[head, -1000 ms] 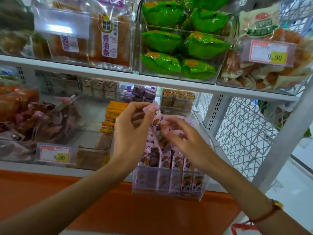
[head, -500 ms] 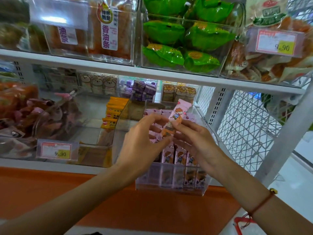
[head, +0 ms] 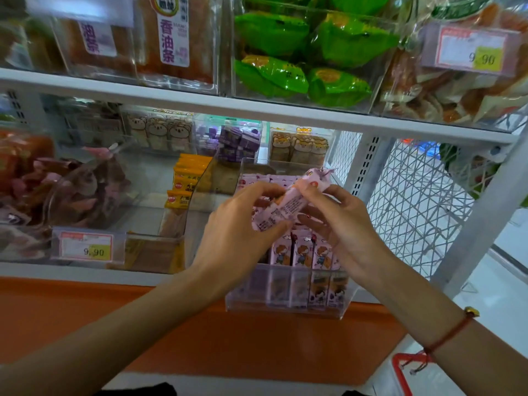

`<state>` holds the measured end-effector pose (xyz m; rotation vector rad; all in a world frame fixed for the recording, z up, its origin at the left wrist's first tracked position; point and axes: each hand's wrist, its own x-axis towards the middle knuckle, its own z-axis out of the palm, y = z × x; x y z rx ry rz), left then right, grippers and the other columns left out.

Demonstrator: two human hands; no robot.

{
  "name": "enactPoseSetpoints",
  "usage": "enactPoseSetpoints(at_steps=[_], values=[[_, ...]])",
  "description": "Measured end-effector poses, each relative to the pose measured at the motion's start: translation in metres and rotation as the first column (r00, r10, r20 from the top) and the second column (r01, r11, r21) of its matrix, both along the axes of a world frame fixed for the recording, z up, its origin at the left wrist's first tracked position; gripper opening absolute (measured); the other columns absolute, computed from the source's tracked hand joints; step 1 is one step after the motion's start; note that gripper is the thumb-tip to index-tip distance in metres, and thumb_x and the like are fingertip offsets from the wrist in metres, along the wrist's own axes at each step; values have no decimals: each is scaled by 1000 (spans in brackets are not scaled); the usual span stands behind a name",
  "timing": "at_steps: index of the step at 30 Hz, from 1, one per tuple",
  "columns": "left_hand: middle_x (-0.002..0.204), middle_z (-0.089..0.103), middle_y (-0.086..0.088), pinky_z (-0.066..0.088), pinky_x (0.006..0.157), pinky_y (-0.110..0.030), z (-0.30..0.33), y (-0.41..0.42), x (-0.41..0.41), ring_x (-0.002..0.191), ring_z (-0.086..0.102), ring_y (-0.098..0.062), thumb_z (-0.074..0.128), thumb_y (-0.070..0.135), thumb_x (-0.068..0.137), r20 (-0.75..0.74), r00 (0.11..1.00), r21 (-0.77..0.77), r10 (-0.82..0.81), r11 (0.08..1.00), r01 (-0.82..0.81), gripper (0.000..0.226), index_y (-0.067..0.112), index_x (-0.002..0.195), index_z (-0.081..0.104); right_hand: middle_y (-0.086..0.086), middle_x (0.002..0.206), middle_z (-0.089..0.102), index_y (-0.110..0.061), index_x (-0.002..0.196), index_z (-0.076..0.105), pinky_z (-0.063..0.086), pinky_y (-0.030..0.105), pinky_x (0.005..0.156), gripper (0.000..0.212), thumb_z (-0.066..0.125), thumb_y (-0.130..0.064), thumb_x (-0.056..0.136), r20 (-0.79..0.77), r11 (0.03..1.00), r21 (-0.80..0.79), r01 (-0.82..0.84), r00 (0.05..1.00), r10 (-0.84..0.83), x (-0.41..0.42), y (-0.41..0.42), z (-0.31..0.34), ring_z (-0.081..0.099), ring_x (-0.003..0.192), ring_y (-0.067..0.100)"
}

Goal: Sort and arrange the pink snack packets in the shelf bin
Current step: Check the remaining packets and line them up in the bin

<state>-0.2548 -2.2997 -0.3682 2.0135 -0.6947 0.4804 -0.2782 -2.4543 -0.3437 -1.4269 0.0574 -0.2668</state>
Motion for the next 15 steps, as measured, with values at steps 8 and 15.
enactPoseSetpoints(at_steps=[8,15], values=[[75,74,7,55,57,-15,14,0,-2,69,70,-5,66,54,73,-569,773,-329,-280,939,98,33,23,79,74,-1,74,72,-15,91,72,48,15,50,21,66,-34,83,-178,997,-26,-74,982,68,1,-10,4,65,61,6],[81,75,1,53,56,-19,19,6,4,70,70,-9,60,44,87,-718,578,-408,-387,908,101,31,16,91,73,-4,70,66,-13,95,70,45,14,47,28,68,-36,80,-158,995,26,-92,983,95,0,-11,6,58,54,5]])
